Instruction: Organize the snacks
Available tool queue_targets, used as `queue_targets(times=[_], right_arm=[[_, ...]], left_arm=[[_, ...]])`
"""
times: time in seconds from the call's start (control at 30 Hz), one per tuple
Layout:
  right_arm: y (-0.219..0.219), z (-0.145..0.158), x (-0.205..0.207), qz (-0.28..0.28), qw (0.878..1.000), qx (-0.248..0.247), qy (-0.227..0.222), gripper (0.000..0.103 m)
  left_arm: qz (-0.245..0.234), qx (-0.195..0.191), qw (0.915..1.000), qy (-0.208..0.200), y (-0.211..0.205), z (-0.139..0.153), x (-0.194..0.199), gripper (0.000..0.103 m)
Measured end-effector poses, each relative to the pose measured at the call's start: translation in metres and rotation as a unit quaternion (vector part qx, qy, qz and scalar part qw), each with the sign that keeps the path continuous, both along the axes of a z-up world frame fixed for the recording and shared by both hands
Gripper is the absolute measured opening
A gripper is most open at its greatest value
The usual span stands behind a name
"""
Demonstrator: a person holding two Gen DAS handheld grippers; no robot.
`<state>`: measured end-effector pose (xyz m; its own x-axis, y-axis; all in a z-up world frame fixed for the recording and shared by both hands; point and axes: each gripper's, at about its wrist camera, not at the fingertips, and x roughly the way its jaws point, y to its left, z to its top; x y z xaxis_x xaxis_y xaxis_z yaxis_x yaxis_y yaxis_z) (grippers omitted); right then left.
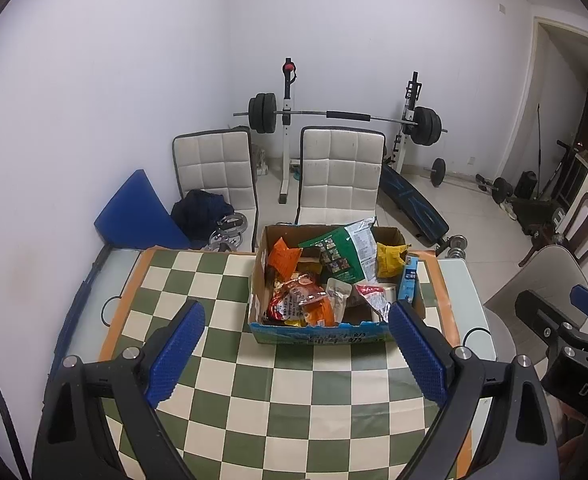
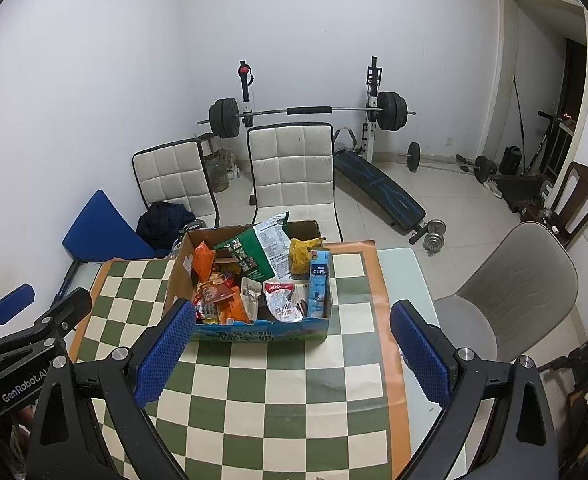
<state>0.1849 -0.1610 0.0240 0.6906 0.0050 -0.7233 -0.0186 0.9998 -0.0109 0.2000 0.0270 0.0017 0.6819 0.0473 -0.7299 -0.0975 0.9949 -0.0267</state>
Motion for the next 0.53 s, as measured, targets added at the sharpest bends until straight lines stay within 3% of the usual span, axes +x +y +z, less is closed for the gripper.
queue_targets(times=[0.53], right_arm=[[-0.0023,-0.0032,-0.0034,-0.003,1.000,0.001,0.003,0.100]], left_arm=[[0.000,0.001,1.0000,-0.002,0.0003,-0.0007,-0.0003,0.094]])
